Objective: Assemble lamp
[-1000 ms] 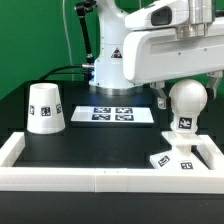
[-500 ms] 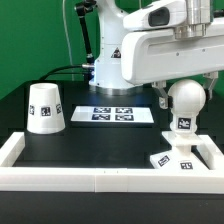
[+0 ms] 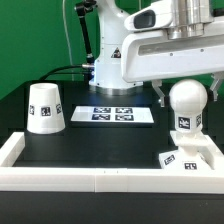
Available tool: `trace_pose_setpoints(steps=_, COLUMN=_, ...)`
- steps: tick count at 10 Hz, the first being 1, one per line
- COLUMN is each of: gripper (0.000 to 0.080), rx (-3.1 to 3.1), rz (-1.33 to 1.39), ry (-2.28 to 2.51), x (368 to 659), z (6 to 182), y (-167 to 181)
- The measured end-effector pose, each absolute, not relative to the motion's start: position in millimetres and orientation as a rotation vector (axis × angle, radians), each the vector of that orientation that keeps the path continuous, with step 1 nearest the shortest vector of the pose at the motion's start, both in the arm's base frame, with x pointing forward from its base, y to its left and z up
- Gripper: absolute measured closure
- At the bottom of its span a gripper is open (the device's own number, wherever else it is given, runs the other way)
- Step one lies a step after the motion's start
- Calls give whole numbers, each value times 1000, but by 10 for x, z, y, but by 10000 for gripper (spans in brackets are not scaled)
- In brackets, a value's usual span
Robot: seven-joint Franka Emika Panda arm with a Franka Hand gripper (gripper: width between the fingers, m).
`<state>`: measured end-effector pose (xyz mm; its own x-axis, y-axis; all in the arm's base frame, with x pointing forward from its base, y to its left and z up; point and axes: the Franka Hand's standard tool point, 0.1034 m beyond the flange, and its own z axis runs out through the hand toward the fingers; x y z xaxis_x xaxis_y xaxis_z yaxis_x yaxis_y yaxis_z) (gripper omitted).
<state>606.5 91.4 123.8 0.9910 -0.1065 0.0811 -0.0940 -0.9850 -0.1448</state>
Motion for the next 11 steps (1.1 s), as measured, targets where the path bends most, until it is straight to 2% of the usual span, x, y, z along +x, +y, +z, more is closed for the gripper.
trace_pose_setpoints(steps=6, gripper=220, rx=-2745, rz=-25, ry=1096, x=6045, z=1223, y=922)
trace_pose_setpoints(steps=11, gripper=220, rx=-2473, rz=69, ry=1569, x=6027, z=1217, y=981)
